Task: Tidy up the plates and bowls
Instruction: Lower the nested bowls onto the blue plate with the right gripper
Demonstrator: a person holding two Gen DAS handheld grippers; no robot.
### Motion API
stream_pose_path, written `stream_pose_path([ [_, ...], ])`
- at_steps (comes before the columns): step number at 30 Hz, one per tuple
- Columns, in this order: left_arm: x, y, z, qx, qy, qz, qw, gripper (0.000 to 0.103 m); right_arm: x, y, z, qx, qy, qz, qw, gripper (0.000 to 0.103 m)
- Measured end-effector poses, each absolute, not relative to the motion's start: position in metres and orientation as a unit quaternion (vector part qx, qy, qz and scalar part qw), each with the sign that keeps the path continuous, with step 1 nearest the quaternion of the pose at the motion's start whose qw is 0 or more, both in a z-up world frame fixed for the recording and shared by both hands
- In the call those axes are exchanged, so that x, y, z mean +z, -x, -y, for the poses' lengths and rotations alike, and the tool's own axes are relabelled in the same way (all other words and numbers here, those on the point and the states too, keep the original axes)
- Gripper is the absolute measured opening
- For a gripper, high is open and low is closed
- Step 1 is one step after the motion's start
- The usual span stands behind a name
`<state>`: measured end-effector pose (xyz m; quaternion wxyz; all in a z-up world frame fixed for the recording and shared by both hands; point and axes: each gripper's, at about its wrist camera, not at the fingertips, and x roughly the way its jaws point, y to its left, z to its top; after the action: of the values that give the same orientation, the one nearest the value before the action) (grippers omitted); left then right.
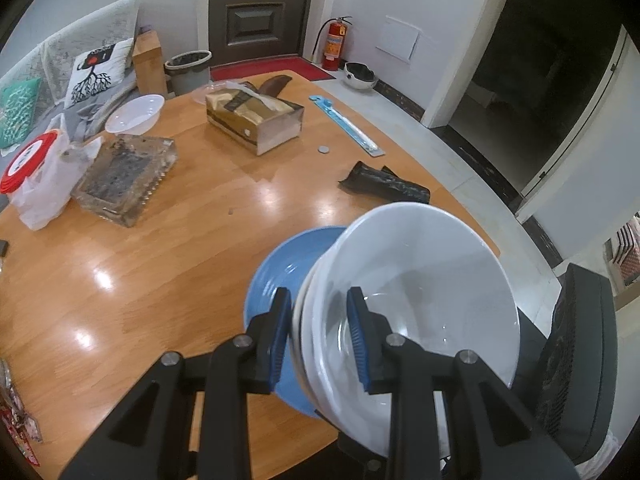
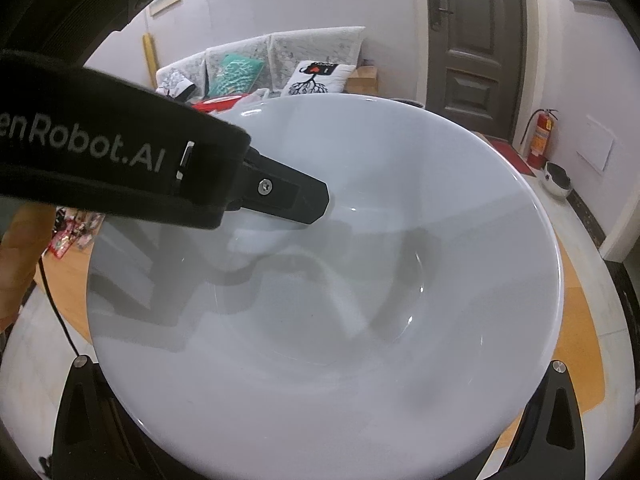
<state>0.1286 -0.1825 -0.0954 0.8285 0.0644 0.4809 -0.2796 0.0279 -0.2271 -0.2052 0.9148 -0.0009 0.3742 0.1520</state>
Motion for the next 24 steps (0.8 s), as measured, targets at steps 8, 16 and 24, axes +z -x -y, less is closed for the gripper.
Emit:
stream_pose_path([
  [8,-0.109,-0.134,0.198,-0.285,-0.064,-0.491,0.82,0.025,-0.213,-0.029,0.238,0.146,-0.006,-0.388,0.91,0.102],
  [16,-0.126,-0.142,0.206,-0.287,-0.061,-0.505,0.812,0.025,-0.223,-0.025,0.235,0.144,-0.008,-0.404,0.903,0.102],
  [24,-0.144,-0.155,0.208,-0.288,-0.048,-0.52,0.802,0.025,-0.234,-0.032,0.238,0.145,-0.003,-0.426,0.893,0.102],
])
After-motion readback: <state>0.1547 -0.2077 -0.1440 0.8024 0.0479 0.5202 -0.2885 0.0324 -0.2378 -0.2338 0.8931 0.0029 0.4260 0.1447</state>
